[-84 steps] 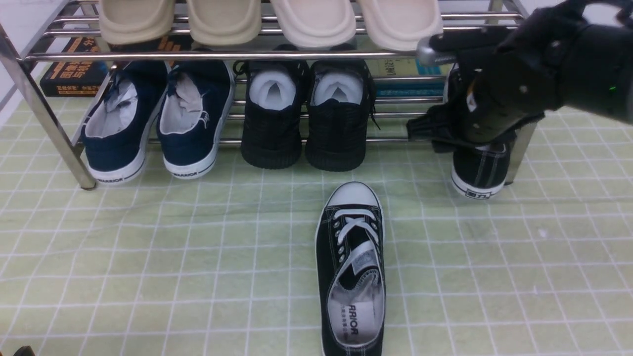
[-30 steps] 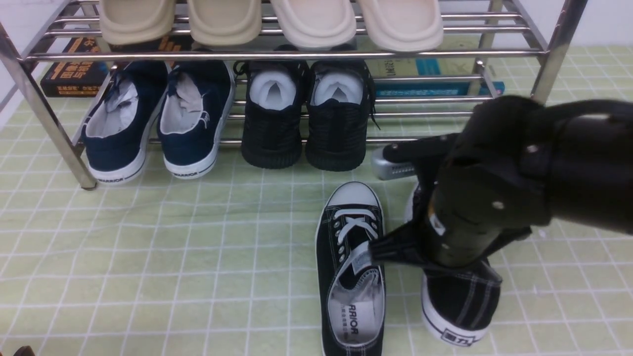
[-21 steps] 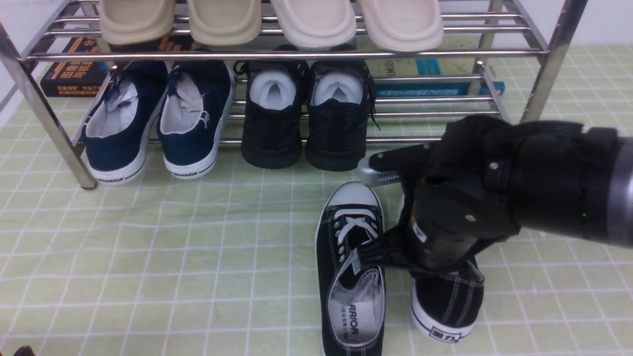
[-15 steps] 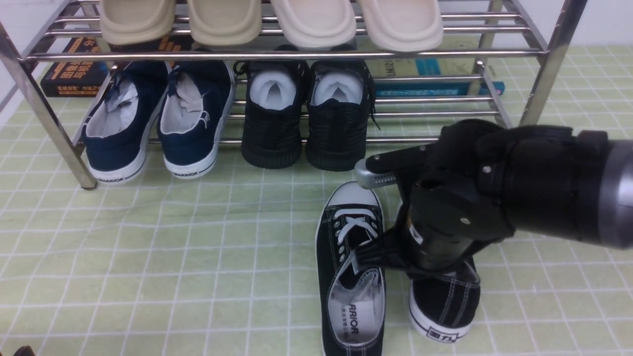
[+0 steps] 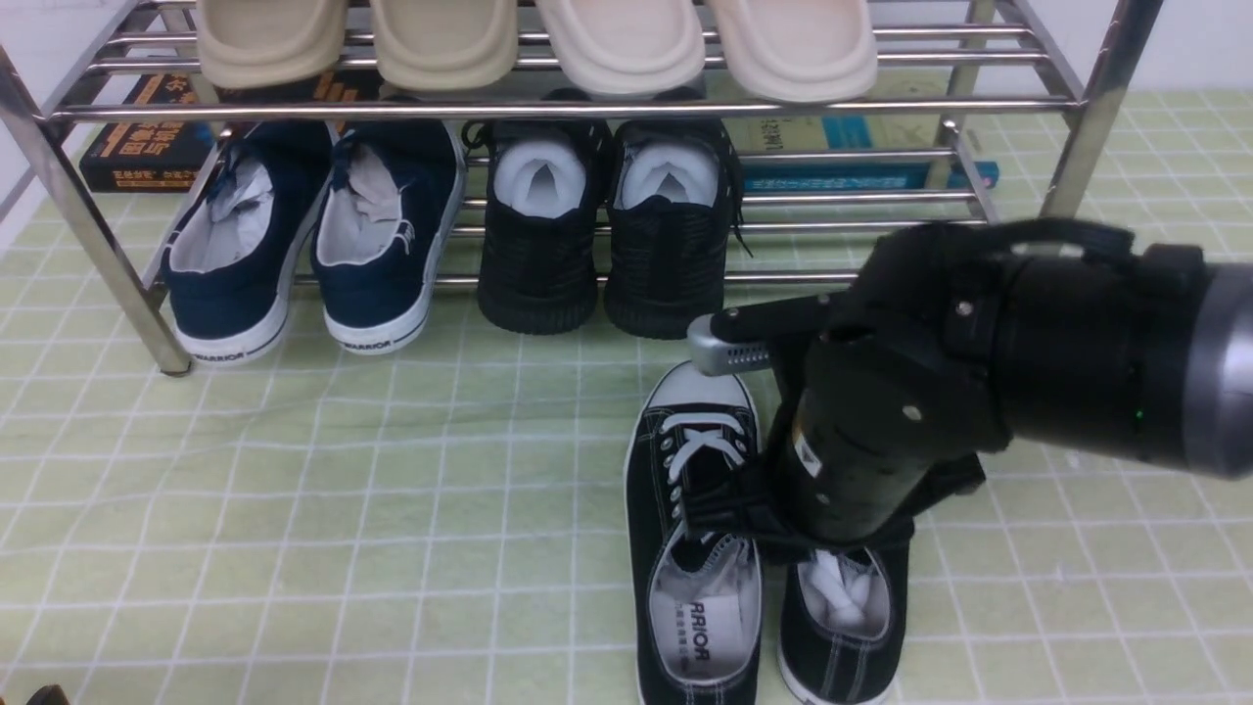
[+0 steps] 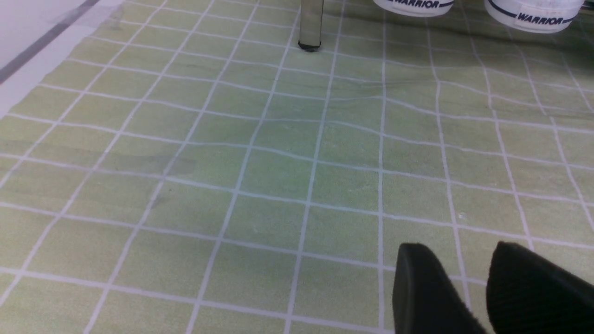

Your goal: Take the shoes off the shelf with your hand from the green coffee tablecloth.

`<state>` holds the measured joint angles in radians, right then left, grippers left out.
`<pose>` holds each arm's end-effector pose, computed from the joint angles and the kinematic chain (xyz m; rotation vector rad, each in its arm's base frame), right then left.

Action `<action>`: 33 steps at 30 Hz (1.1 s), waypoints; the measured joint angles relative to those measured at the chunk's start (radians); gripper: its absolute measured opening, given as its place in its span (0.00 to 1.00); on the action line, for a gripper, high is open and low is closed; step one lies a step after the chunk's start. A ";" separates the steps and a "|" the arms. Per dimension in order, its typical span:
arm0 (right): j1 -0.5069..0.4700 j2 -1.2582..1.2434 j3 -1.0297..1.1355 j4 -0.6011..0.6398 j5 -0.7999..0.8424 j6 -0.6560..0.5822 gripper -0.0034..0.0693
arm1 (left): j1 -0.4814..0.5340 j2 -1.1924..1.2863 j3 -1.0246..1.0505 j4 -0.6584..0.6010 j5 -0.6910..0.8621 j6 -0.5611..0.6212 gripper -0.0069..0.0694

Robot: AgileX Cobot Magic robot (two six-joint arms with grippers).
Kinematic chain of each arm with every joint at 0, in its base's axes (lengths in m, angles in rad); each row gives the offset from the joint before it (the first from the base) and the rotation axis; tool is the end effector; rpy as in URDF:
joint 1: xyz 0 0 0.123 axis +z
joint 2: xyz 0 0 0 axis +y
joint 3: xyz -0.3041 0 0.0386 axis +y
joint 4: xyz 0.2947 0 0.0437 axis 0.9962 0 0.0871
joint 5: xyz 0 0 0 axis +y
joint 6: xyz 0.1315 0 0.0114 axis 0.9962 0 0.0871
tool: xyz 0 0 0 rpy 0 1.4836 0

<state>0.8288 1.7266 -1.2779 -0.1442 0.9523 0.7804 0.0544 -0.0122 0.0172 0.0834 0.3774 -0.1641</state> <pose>0.2842 0.2871 0.2023 -0.1676 2.8637 0.1392 0.1162 0.0104 0.1618 -0.1525 1.8584 0.0064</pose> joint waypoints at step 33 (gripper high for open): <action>0.000 -0.993 0.470 0.134 -0.248 -0.588 0.03 | 0.000 0.000 0.000 0.000 0.000 0.000 0.41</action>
<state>0.8288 0.7338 -0.8083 -0.0101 0.7038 0.1926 0.0544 -0.0122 0.0172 0.0834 0.3774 -0.1641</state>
